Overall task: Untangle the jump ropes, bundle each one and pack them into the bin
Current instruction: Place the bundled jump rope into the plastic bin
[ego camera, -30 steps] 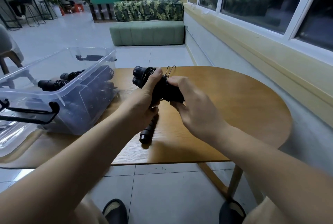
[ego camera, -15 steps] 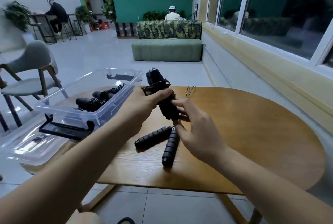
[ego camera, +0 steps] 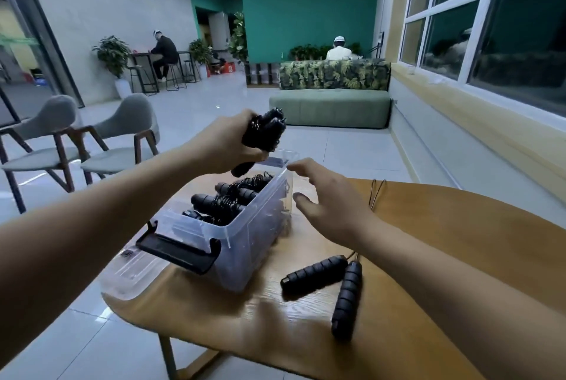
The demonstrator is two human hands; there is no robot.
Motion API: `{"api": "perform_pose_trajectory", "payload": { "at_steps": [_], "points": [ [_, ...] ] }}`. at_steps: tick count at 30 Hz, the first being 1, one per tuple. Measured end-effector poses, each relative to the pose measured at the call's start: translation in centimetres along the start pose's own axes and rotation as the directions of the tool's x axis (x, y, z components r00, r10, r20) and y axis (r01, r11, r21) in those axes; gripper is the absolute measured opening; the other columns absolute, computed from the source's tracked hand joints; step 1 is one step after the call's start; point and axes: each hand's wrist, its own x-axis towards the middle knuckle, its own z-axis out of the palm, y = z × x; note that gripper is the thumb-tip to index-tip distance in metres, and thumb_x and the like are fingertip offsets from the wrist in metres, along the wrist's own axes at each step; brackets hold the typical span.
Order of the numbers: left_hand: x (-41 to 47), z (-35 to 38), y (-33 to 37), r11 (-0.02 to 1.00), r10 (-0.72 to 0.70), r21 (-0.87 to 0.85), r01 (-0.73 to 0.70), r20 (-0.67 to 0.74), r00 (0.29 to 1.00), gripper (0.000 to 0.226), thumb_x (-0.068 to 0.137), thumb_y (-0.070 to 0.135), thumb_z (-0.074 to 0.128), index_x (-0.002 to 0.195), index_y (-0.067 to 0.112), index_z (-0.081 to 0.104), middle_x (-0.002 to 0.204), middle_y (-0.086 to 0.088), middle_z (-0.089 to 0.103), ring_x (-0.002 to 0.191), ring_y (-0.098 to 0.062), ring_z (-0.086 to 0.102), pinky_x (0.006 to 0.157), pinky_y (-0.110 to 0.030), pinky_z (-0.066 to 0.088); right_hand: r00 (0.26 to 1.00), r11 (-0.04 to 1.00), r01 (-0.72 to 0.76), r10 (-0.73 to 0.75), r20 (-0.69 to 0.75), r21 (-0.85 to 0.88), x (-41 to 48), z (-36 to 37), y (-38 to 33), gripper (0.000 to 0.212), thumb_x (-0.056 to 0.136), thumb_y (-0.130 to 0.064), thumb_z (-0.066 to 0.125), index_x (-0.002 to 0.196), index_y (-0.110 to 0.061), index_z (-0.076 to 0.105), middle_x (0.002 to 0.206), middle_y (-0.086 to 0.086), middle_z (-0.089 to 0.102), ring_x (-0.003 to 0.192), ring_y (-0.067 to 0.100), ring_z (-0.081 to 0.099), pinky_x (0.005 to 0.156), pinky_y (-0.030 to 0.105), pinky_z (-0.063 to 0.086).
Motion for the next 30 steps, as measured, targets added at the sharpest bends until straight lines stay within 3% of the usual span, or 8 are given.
{"api": "perform_pose_trajectory", "payload": {
  "at_steps": [6, 10, 14, 17, 21, 25, 27, 30],
  "points": [
    [4.5, 3.2, -5.0, 0.947, 0.091, 0.292, -0.132, 0.148, 0.985, 0.056, 0.084, 0.028, 0.082, 0.132, 0.015, 0.055, 0.119, -0.01, 0.071, 0.107, -0.035, 0.067, 0.077, -0.035, 0.046, 0.995, 0.999, -0.027, 0.031, 0.093, -0.045, 1.9, 2.4, 0.6, 0.047, 0.102, -0.022, 0.067, 0.147, -0.027, 0.055, 0.147, -0.008, 0.063, 0.132, 0.014, 0.057, 0.099, 0.019, 0.036],
    [6.0, 4.8, -6.2, 0.887, 0.156, 0.381, -0.261, 0.286, 0.945, 0.066, 0.082, 0.016, 0.077, 0.144, 0.02, 0.052, 0.133, -0.003, 0.065, 0.112, -0.031, 0.066, 0.087, -0.037, 0.052, 0.987, 0.999, -0.035, 0.041, 0.154, -0.04, 2.1, 4.0, 0.6, 0.052, 0.104, -0.028, 0.065, 0.153, -0.027, 0.05, 0.157, -0.005, 0.055, 0.145, 0.017, 0.048, 0.12, 0.032, 0.035],
    [7.3, 6.6, -8.3, 0.882, 0.092, 0.387, -0.268, 0.417, 0.904, 0.066, 0.082, 0.008, 0.07, 0.143, 0.028, 0.056, 0.134, -0.001, 0.067, 0.121, -0.03, 0.063, 0.098, -0.041, 0.052, 0.978, 0.996, -0.032, 0.049, 0.205, -0.086, 2.0, 5.0, 1.0, 0.054, 0.105, -0.027, 0.062, 0.156, -0.025, 0.047, 0.164, -0.007, 0.048, 0.15, 0.017, 0.043, 0.124, 0.032, 0.03],
    [7.5, 7.2, -9.4, 0.909, 0.021, 0.364, -0.202, 0.444, 0.896, 0.076, 0.089, 0.003, 0.06, 0.158, 0.03, 0.044, 0.155, 0.0, 0.056, 0.139, -0.028, 0.054, 0.115, -0.041, 0.042, 0.978, 0.995, -0.028, 0.047, 0.201, -0.097, 1.9, 5.1, 1.3, 0.054, 0.103, -0.025, 0.062, 0.155, -0.025, 0.047, 0.165, -0.008, 0.046, 0.152, 0.015, 0.04, 0.125, 0.03, 0.028],
    [7.2, 8.3, -9.7, 0.942, -0.014, 0.304, -0.145, 0.465, 0.885, 0.076, 0.094, 0.003, 0.06, 0.163, 0.025, 0.037, 0.162, 0.0, 0.044, 0.148, -0.024, 0.042, 0.12, -0.034, 0.031, 0.977, 0.999, -0.025, 0.035, 0.211, -0.048, 1.5, 5.5, 1.7, 0.059, 0.099, -0.021, 0.062, 0.156, -0.028, 0.046, 0.168, -0.013, 0.042, 0.154, 0.011, 0.038, 0.127, 0.034, 0.03],
    [7.1, 10.5, -10.0, 0.943, 0.026, 0.285, -0.174, 0.458, 0.888, 0.088, 0.094, -0.002, 0.051, 0.169, 0.027, 0.015, 0.175, 0.002, 0.017, 0.163, -0.022, 0.007, 0.132, -0.038, 0.009, 0.973, 0.999, -0.013, 0.021, 0.231, -0.038, 1.6, 5.6, 2.1, 0.067, 0.097, -0.013, 0.057, 0.16, -0.029, 0.042, 0.173, -0.015, 0.032, 0.159, 0.008, 0.027, 0.13, 0.031, 0.024],
    [6.9, 10.4, -9.2, 0.952, 0.012, 0.267, -0.15, 0.459, 0.888, 0.095, 0.092, -0.004, 0.049, 0.17, 0.028, 0.006, 0.177, 0.002, 0.011, 0.163, -0.024, 0.005, 0.131, -0.039, 0.01, 0.966, 0.999, -0.025, 0.032, 0.255, -0.032, 1.5, 5.2, 2.2, 0.069, 0.1, -0.011, 0.057, 0.163, -0.03, 0.039, 0.175, -0.018, 0.026, 0.16, 0.004, 0.022, 0.131, 0.027, 0.018],
    [6.6, 9.3, -8.2, 0.97, -0.01, 0.225, -0.093, 0.42, 0.907, 0.097, 0.09, -0.01, 0.046, 0.17, 0.03, 0.007, 0.177, 0.004, 0.01, 0.158, -0.025, 0.025, 0.114, -0.028, 0.031, 0.962, 0.999, -0.047, 0.041, 0.268, 0.014, 0.9, 4.4, 2.4, 0.065, 0.107, -0.017, 0.058, 0.166, -0.032, 0.035, 0.176, -0.017, 0.024, 0.161, 0.002, 0.018, 0.13, 0.021, 0.013]
  ]
}}
